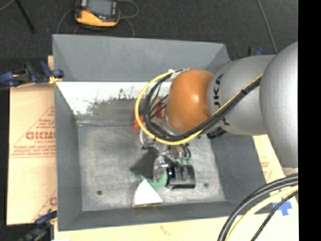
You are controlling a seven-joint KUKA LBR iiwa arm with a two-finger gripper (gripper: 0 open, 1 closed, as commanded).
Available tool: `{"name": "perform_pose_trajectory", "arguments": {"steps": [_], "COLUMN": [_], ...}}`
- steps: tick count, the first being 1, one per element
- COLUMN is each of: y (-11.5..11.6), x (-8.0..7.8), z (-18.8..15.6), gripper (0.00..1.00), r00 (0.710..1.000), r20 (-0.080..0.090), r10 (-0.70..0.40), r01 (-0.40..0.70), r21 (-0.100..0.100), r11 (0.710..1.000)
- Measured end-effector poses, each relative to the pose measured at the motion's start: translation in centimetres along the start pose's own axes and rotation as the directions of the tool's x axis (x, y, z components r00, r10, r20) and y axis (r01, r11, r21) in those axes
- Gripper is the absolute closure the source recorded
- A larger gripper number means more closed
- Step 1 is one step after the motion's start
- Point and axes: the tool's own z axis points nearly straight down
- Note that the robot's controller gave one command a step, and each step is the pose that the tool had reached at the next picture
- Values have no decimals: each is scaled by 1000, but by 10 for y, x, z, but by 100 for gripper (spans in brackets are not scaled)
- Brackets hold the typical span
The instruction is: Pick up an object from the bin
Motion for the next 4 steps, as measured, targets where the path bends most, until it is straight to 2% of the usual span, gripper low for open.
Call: {"name": "perform_pose_trajectory", "arguments": {"steps": [1, 2, 4], "y": [-16, -30, -29], "x": [-2, -16, -16], "z": [41, 40, 39], "gripper": [0, 100, 100], "r00": [997, 998, 998], "r20": [3, -2, -2], "r10": [75, -57, -57], "r01": [-75, 57, 57], "r21": [-8, -7, -7], "r11": [997, 998, 998]}}
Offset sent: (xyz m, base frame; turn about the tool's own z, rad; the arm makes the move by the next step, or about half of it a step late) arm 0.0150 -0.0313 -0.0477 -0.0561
